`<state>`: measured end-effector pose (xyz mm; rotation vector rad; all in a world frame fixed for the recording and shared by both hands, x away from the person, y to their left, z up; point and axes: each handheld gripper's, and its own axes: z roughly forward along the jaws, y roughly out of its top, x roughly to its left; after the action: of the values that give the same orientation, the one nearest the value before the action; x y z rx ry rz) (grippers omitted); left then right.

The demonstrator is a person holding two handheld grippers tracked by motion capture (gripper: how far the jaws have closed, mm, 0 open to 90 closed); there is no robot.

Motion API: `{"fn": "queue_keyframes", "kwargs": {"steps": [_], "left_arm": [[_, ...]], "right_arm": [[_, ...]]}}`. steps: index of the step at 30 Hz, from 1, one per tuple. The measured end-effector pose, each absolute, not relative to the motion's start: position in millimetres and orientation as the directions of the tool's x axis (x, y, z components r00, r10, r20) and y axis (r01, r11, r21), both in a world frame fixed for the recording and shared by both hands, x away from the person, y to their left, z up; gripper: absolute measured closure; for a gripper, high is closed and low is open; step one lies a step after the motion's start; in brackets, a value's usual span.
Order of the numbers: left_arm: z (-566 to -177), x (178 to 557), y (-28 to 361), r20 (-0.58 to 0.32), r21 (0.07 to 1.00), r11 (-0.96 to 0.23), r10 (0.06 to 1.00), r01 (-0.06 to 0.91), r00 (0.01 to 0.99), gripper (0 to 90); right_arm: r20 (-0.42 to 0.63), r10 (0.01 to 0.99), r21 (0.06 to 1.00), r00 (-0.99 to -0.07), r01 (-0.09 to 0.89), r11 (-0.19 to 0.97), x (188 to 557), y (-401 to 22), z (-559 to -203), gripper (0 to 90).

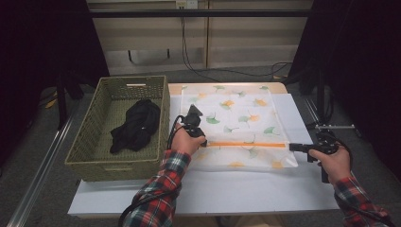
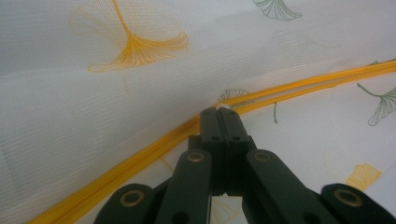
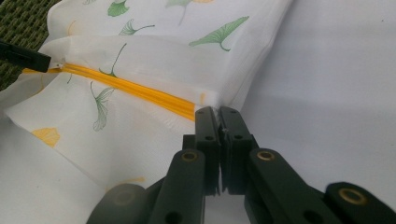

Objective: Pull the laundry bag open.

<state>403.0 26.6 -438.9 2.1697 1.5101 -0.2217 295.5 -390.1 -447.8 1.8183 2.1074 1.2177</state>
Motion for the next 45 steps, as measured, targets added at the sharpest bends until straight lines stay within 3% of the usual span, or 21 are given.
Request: {"fn": "queue_keyframes", "kwargs": {"steps": [45], "left_arm": [[-419.9,408.4,48.5,-0.35,0.293,-0.252,0.869,0.922,0.349,90.0]], "right_arm": [[0.407,0.878,0.61,-0.252,0.79,-0.056,295.1,-395.5,-448.7,87.5]]}}
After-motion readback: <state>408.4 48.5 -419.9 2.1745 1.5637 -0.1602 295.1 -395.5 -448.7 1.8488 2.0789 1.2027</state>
